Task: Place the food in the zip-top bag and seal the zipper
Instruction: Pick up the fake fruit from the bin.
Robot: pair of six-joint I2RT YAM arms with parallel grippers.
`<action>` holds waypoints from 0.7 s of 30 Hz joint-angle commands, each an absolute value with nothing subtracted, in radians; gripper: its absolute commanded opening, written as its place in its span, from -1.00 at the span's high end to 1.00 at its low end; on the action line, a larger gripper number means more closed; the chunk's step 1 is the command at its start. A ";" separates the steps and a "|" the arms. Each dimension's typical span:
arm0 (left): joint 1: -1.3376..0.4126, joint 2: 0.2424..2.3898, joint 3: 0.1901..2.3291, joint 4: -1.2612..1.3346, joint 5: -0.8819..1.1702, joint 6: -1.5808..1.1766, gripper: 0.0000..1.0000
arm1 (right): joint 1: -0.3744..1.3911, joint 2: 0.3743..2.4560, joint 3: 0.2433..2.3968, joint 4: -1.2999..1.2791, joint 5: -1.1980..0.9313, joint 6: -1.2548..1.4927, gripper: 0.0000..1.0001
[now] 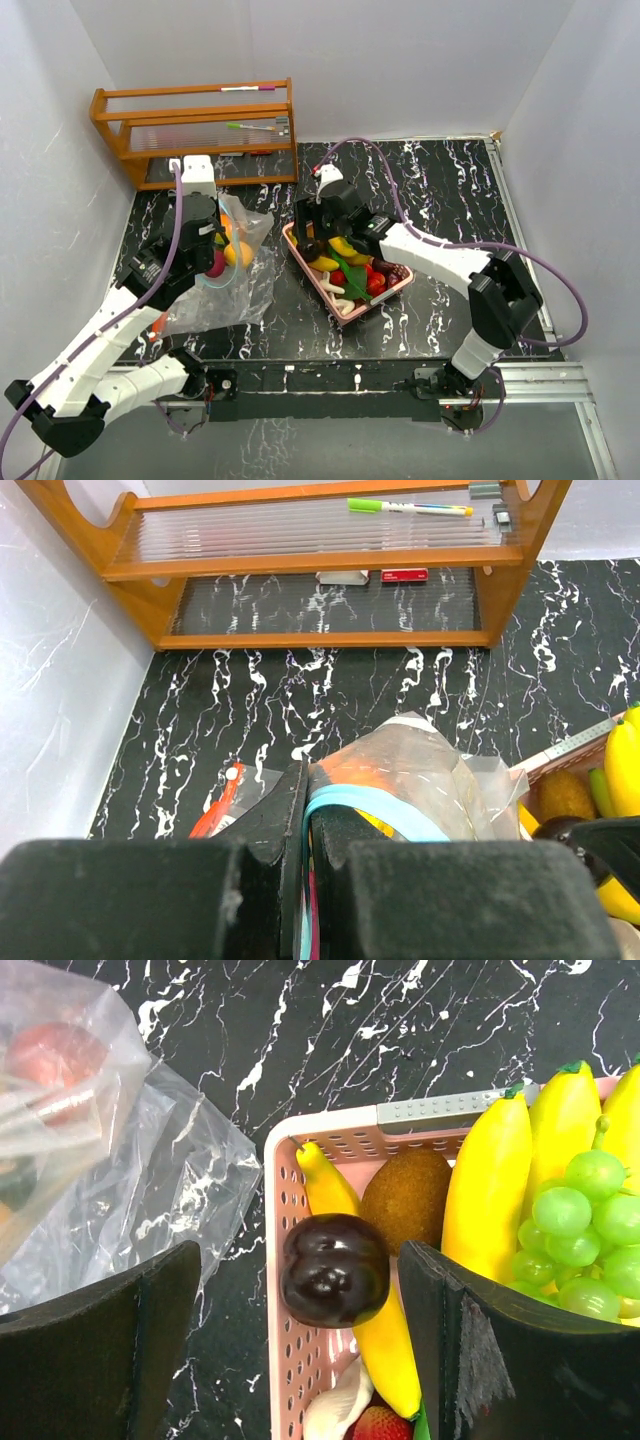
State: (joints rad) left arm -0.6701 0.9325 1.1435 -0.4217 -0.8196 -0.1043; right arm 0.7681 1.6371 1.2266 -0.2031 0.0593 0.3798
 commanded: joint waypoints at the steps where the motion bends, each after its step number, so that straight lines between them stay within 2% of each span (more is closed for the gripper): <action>1: -0.667 0.933 1.144 -0.406 -0.809 -0.118 1.00 | 0.775 1.675 1.260 -0.231 0.075 0.418 -0.66; 8: -0.667 0.925 1.143 -0.416 -0.804 -0.125 1.00 | 0.776 1.693 1.205 -0.194 0.161 0.581 -0.64; 21: -0.667 0.907 1.136 -0.419 -0.808 -0.116 1.00 | 0.775 1.794 1.168 -0.132 0.121 0.719 -0.69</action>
State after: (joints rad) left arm -0.6701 0.9371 1.1431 -0.4267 -0.7998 -0.1162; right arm 0.7723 1.7683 1.1831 -0.1928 0.1238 0.6586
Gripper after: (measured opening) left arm 0.007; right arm 0.843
